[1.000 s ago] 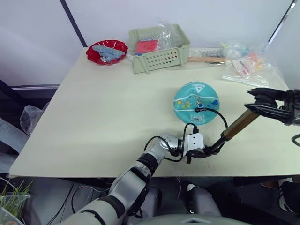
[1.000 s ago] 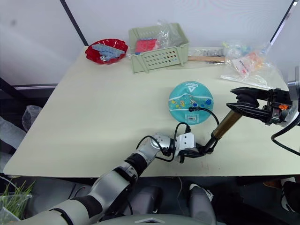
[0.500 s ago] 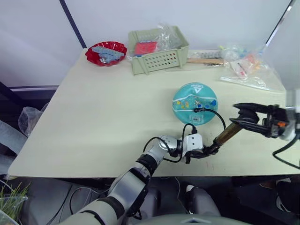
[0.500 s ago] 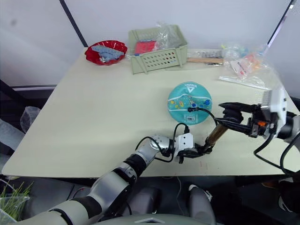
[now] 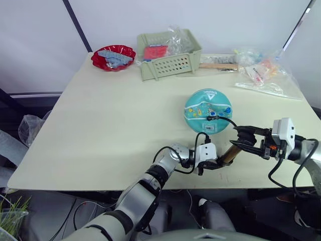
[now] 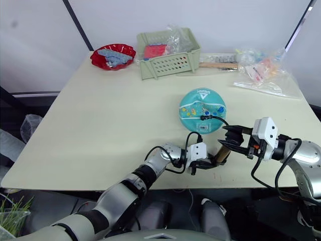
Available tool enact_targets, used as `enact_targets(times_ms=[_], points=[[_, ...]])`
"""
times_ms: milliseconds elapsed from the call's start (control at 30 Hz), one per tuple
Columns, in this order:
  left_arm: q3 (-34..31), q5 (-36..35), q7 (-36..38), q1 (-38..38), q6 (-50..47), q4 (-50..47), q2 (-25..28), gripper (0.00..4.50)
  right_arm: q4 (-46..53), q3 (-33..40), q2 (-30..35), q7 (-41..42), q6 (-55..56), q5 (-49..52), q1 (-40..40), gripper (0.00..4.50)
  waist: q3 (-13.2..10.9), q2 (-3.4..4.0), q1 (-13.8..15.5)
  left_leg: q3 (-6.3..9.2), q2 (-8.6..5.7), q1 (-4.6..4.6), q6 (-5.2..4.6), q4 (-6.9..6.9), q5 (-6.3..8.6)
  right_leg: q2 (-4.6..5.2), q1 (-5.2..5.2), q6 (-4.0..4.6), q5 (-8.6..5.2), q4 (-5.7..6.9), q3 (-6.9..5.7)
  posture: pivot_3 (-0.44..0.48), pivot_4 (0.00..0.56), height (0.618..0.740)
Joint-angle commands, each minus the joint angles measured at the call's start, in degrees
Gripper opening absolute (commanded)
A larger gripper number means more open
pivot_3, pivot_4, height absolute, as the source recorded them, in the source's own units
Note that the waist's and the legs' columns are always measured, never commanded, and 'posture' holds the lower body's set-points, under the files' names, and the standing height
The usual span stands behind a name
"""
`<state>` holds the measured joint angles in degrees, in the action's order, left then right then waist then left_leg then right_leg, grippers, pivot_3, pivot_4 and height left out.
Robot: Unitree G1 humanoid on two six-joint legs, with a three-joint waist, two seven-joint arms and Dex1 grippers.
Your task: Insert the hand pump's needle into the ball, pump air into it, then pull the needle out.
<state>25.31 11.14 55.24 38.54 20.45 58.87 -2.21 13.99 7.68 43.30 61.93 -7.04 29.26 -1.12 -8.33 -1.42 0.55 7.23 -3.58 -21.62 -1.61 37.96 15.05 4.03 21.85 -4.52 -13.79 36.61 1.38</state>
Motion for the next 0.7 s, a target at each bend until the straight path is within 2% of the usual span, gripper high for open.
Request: enact_targets(times_ms=[33,200,433,600,700], points=[[1.46,2.86,0.11,-1.58,-2.32,4.28,1.77,0.98,-0.46,1.68,0.69,0.17,-2.54,1.60,-0.24,1.63,0.00,0.00,-0.01,0.00,0.00,0.01,0.00,0.00,0.00,0.00,0.00,0.00,0.00,0.00,0.00,0.000,0.150,0.740],[1.20,2.57,0.64,-1.41,-2.38,4.74,1.76,0.98,2.75,8.05,4.15,0.00,-7.94,8.89,-4.60,1.63,-0.26,0.35,0.15,0.02,-0.04,-0.15,0.00,0.05,0.00,0.03,0.12,0.00,0.01,0.00,-0.01,0.000,0.150,0.740],[0.63,2.35,1.07,-0.74,-2.46,5.83,2.16,0.98,6.69,15.66,8.55,-1.50,-17.30,19.43,-8.77,1.63,-0.46,0.41,0.15,0.00,-0.13,-0.39,-0.01,0.03,0.00,0.11,0.34,0.24,0.15,-0.01,0.02,0.000,0.150,0.740],[1.22,3.29,1.69,0.04,-1.66,7.13,2.78,0.98,7.17,19.23,11.13,-2.06,-22.48,23.71,-10.94,1.63,-0.58,0.45,0.09,0.01,-0.12,-0.41,-0.01,0.03,0.00,0.10,0.36,0.23,0.14,0.00,0.01,0.000,0.150,0.740],[-0.52,1.42,1.35,-0.41,-3.38,6.93,1.79,0.98,6.96,21.56,12.29,-2.73,-23.98,24.92,-12.28,1.63,-0.59,0.45,0.07,-0.01,-0.11,-0.42,-0.01,0.03,0.00,0.09,0.38,0.23,0.14,0.00,0.01,0.000,0.150,0.740]])
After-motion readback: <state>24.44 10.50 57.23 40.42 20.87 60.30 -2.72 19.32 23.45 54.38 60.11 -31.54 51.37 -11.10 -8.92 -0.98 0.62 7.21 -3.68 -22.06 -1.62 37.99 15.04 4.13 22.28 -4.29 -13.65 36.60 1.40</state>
